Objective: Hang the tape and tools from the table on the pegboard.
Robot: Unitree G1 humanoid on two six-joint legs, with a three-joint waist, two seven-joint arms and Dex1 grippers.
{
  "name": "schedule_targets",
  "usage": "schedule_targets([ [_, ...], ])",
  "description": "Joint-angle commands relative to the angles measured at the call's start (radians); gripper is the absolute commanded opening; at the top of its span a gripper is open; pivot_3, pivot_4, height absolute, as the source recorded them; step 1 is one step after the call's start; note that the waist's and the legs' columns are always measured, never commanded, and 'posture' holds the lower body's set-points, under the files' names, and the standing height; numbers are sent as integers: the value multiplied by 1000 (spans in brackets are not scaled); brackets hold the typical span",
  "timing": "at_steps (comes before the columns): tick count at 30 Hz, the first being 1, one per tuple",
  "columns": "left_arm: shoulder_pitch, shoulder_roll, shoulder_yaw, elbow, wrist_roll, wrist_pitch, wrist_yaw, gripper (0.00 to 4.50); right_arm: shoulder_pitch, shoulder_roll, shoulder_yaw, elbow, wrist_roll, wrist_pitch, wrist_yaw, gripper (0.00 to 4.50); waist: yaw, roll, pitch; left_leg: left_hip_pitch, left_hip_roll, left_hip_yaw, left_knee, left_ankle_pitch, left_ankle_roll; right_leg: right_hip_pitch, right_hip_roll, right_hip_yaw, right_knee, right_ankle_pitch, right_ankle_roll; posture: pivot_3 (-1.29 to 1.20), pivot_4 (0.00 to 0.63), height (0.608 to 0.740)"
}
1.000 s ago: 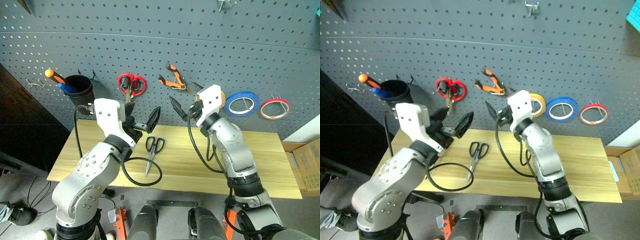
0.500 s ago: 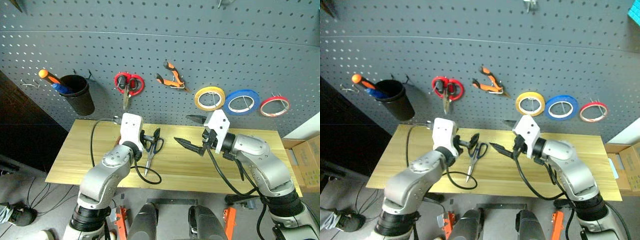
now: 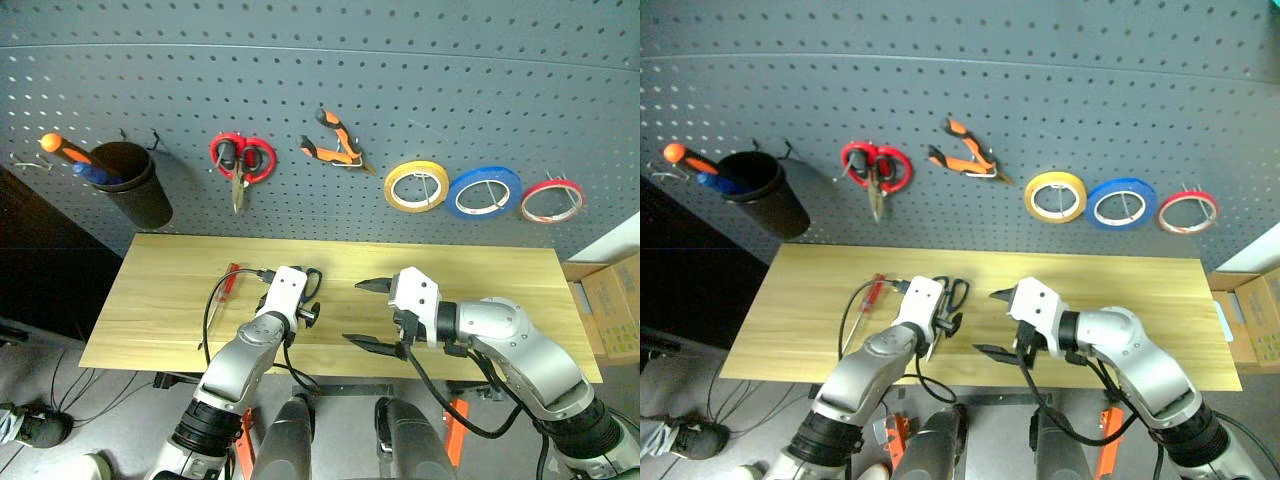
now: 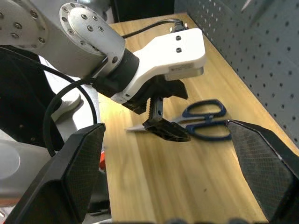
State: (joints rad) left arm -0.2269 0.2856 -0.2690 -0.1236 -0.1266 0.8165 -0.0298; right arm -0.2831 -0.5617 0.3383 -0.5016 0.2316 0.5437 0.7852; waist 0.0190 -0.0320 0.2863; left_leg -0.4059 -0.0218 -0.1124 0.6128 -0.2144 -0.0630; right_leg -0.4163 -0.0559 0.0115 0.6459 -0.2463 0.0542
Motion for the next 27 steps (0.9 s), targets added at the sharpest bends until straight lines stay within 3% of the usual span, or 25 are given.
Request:
schedule_targets([
  [1,14,-15,-18,12,42,27,-7,4500,-6,11,13,-8,-23,-27,-8,4482,-2,0,2,0,0,0,0,0,0,-1,0,0,0,0,0,57,326,740],
  [15,-28,-54,8,82,152,151,32,4500,-43,11,28,3,-18,-18,53,4482,-14,-1,16,-4,0,0,1,0,0,-4,1,-1,2,0,1,36,345,740],
  [21,-11,-64,40,34,185,217,63,4500,-46,8,29,7,-15,-34,69,4482,-27,-1,16,-3,0,0,1,0,0,-4,1,0,2,0,1,35,343,740],
  [27,35,-135,98,-57,215,328,130,4500,-56,11,19,27,-14,-46,83,4482,-26,-2,17,-3,0,0,1,0,0,-4,1,0,2,0,1,46,343,740],
])
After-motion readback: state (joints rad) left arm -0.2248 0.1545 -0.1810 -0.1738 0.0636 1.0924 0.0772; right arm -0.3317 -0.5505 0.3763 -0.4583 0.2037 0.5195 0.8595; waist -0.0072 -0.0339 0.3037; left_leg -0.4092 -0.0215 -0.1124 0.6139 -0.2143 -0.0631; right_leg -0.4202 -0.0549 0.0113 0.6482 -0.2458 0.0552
